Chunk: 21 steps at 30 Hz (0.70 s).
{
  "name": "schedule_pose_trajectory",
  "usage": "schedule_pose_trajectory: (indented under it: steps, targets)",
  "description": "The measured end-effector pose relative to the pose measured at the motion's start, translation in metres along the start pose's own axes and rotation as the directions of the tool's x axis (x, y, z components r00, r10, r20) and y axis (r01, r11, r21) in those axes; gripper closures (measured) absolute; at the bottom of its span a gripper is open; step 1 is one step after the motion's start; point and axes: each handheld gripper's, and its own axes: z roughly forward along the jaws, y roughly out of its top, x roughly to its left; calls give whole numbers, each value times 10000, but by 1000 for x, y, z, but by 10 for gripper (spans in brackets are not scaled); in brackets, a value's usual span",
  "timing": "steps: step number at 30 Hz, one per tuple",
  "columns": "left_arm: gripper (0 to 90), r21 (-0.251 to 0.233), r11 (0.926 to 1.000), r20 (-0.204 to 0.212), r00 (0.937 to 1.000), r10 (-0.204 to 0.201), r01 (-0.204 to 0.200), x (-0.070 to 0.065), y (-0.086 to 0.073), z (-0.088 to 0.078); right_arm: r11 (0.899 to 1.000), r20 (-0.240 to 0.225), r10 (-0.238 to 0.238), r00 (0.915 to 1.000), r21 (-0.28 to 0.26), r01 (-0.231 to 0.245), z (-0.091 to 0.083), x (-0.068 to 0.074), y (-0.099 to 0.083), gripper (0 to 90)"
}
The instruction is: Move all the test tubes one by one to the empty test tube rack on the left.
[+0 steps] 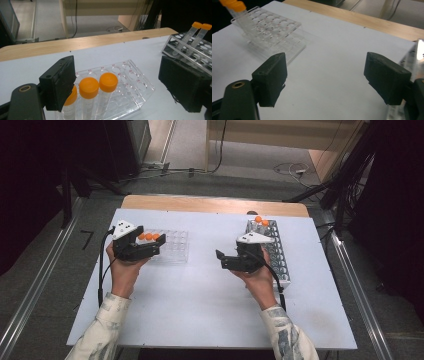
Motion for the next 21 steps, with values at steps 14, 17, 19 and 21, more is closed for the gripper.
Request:
schedule_pose_trajectory:
  steps: [14, 17, 19, 21]
  targets:
    - [149, 28, 10000, -18, 10000, 20, -19, -1, 0, -1, 9954, 1944, 957, 9763, -213, -933, -8, -62, 2, 130]
    - [149, 41, 10000, -55, 10000, 9, -8, -1, 0, -1, 9941, 2171, 1087, 9701, -228, -1063, -7, -72, 3, 132]
    - [149, 27, 10000, -112, 9999, -21, 21, -1, 0, -1, 9923, 2154, 1227, 9688, -400, -1168, -7, -79, 3, 143]
    - [149, 25, 10000, -119, 9999, -7, 7, -1, 0, -1, 9911, 2184, 1310, 9670, -511, -1228, -6, -85, 2, 168]
